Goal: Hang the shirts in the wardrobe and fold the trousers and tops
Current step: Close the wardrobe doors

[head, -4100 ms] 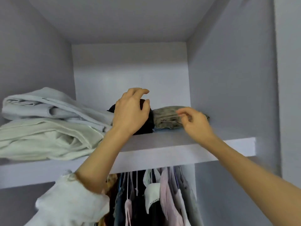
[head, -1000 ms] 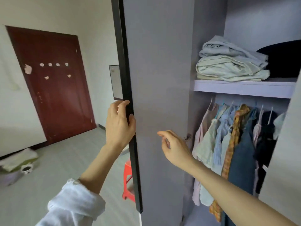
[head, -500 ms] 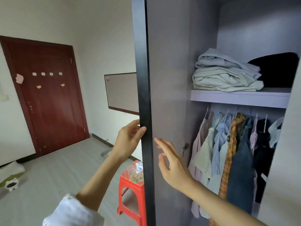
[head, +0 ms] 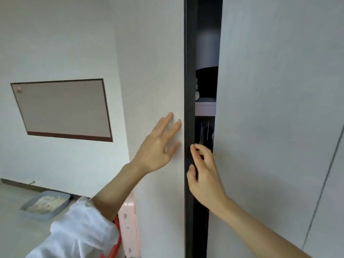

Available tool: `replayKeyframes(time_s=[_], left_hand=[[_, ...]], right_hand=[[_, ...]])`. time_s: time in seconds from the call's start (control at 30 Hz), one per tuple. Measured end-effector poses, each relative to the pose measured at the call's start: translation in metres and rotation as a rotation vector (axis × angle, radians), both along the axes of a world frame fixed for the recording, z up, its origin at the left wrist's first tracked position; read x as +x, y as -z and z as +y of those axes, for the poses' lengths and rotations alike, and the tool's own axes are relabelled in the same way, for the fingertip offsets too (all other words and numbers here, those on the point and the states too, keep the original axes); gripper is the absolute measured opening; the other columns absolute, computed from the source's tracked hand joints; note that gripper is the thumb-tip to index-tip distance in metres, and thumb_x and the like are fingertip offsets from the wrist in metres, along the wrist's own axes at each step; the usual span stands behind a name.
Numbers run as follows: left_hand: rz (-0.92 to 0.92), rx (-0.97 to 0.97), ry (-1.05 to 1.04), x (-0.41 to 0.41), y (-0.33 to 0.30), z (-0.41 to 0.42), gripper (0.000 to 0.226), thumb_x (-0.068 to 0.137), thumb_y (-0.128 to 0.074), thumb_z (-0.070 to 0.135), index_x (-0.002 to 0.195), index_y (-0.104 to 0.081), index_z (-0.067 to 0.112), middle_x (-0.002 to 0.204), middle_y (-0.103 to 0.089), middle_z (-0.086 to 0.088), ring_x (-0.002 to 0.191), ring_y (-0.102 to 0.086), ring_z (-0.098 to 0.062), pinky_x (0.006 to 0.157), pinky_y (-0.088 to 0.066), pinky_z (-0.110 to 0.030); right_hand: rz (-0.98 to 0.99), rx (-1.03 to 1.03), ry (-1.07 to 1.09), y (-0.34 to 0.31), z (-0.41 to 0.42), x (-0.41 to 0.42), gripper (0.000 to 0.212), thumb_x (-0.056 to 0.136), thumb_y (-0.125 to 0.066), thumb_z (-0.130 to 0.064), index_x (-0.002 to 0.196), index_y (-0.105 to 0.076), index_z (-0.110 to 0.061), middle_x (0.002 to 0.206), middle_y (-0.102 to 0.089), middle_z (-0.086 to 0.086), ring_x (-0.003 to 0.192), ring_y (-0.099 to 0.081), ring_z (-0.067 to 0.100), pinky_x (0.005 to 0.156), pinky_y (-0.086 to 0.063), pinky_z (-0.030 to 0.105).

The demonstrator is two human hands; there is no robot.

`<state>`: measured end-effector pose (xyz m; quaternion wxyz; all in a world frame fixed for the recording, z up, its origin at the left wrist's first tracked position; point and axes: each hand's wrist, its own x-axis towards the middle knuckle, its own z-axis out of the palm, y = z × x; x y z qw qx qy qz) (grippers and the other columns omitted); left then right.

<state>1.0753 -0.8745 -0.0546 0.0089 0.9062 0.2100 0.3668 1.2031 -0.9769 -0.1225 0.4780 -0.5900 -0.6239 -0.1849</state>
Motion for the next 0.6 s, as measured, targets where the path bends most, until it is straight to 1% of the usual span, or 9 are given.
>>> replayKeyframes(time_s=[0.03,0.1,0.13,0.2,0.27,0.33,0.4,0.47,0.6], left_hand=[[0.034,0.023,-0.031,0.012,-0.002,0.005,0.06,0.096,-0.046,0.027,0.148,-0.015,0.031,0.157,0.002,0.006,0.145,0.003,-0.013,0.112,-0.021,-0.031],[0.104,0.069,-0.089,0.034,-0.004,0.017,0.064,0.096,-0.045,0.023,0.148,-0.009,0.033,0.158,0.005,0.003,0.145,0.004,-0.019,0.109,-0.028,-0.037],[0.143,0.094,-0.121,0.042,-0.004,0.022,0.066,0.096,-0.044,0.021,0.148,-0.005,0.035,0.158,0.007,0.002,0.145,0.004,-0.022,0.107,-0.03,-0.039],[0.201,0.128,-0.184,0.061,-0.004,0.033,0.072,0.094,-0.041,0.018,0.146,0.004,0.039,0.157,0.013,0.003,0.144,0.005,-0.025,0.107,-0.03,-0.041],[0.214,0.13,-0.232,0.077,-0.002,0.038,0.075,0.092,-0.039,0.016,0.145,0.008,0.041,0.156,0.016,0.006,0.144,0.006,-0.025,0.106,-0.031,-0.041],[0.191,0.095,-0.245,0.095,-0.002,0.042,0.076,0.091,-0.038,0.015,0.145,0.008,0.043,0.155,0.017,0.008,0.143,0.007,-0.025,0.102,-0.035,-0.04],[0.179,0.062,-0.256,0.113,-0.003,0.044,0.076,0.09,-0.039,0.015,0.145,0.006,0.043,0.154,0.019,0.008,0.143,0.007,-0.025,0.097,-0.039,-0.038],[0.18,0.036,-0.274,0.128,-0.001,0.047,0.076,0.09,-0.04,0.015,0.145,0.007,0.042,0.154,0.021,0.007,0.143,0.008,-0.026,0.097,-0.039,-0.038],[0.178,0.033,-0.307,0.153,-0.003,0.06,0.076,0.091,-0.04,0.016,0.144,0.008,0.04,0.153,0.024,0.006,0.143,0.011,-0.028,0.096,-0.038,-0.036]], right_hand=[[0.016,-0.029,0.028,-0.003,0.001,0.007,0.049,0.088,-0.049,-0.001,0.136,-0.041,0.002,0.138,-0.038,0.014,0.126,-0.042,0.022,0.1,-0.038,0.023],[0.158,-0.086,0.025,-0.01,0.005,0.019,0.051,0.092,-0.045,-0.004,0.141,-0.034,-0.005,0.142,-0.034,0.005,0.128,-0.039,0.017,0.101,-0.03,0.015],[0.26,-0.114,0.005,-0.016,0.008,0.023,0.053,0.093,-0.043,-0.006,0.144,-0.029,-0.009,0.142,-0.033,0.0,0.127,-0.039,0.014,0.102,-0.031,0.016],[0.395,-0.155,-0.007,-0.024,0.015,0.034,0.058,0.094,-0.041,-0.009,0.147,-0.021,-0.016,0.143,-0.03,-0.006,0.127,-0.039,0.014,0.104,-0.035,0.025],[0.416,-0.197,-0.008,-0.029,0.022,0.043,0.061,0.093,-0.04,-0.009,0.148,-0.015,-0.02,0.148,-0.025,-0.006,0.132,-0.033,0.016,0.107,-0.032,0.027],[0.415,-0.231,-0.005,-0.034,0.03,0.054,0.067,0.091,-0.04,-0.007,0.149,-0.009,-0.023,0.151,-0.02,-0.005,0.137,-0.024,0.013,0.108,-0.027,0.024],[0.488,-0.245,-0.015,-0.039,0.039,0.067,0.072,0.089,-0.042,-0.006,0.149,-0.008,-0.026,0.152,-0.018,-0.007,0.137,-0.024,0.011,0.101,-0.031,0.02],[0.546,-0.251,-0.03,-0.039,0.047,0.081,0.073,0.087,-0.042,-0.005,0.148,-0.008,-0.028,0.152,-0.018,-0.01,0.137,-0.024,0.008,0.096,-0.028,0.015],[0.574,-0.265,-0.027,-0.038,0.068,0.108,0.074,0.085,-0.041,-0.005,0.148,-0.01,-0.031,0.154,-0.018,-0.014,0.139,-0.023,0.007,0.099,-0.026,0.016]])
